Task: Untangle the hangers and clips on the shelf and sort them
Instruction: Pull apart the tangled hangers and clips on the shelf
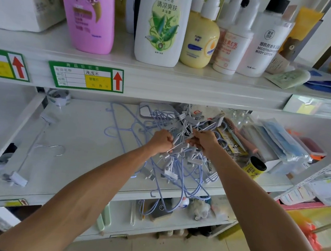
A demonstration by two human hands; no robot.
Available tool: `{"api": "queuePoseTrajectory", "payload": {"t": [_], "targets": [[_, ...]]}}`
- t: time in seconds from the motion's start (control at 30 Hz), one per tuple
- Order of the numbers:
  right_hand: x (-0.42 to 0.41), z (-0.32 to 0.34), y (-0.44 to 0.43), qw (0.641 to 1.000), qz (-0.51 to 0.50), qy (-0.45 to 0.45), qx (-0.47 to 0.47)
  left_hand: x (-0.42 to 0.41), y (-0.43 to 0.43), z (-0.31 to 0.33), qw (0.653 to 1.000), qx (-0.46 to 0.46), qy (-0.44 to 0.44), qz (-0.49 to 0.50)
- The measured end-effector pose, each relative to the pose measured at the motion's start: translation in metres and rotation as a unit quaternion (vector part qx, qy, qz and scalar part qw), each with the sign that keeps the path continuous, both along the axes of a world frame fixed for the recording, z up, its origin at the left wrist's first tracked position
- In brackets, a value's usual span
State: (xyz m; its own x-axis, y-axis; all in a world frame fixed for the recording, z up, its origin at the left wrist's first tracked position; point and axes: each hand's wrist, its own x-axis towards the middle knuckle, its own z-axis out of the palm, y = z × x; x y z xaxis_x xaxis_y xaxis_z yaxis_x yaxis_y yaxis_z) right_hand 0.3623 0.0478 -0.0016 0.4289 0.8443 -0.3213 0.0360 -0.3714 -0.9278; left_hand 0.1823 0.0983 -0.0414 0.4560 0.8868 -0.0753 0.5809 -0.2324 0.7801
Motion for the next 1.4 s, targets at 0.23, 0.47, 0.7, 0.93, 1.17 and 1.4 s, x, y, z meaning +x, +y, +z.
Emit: {"api": "queuePoseTrajectory", "payload": {"t": [0.23,0.47,0.7,0.93,1.17,1.4], "targets": [[0.014,0.004,0.005,0.997,-0.014,-0.063,-0.03,0.0,0.002,-0.001,0.999,-0.014,-0.034,-0.009],[0.037,0.018,0.023,0.977,0.009,-0.215,-0.015,-0.002,0.008,0.008,0.992,-0.08,-0.097,-0.012],[0.041,0.017,0.028,0.947,0.049,-0.317,-0.016,-0.003,0.015,0.009,0.987,-0.093,-0.129,0.018],[0.049,0.018,0.037,0.98,0.027,-0.198,-0.001,-0.004,0.024,0.008,0.968,-0.138,-0.19,0.085],[0.051,0.018,0.018,1.0,0.021,-0.016,0.017,0.002,0.033,-0.002,0.97,-0.138,-0.137,0.146],[0.02,0.009,-0.008,0.998,0.01,0.063,0.007,-0.003,0.021,0.005,0.984,-0.171,0.006,0.056]]}}
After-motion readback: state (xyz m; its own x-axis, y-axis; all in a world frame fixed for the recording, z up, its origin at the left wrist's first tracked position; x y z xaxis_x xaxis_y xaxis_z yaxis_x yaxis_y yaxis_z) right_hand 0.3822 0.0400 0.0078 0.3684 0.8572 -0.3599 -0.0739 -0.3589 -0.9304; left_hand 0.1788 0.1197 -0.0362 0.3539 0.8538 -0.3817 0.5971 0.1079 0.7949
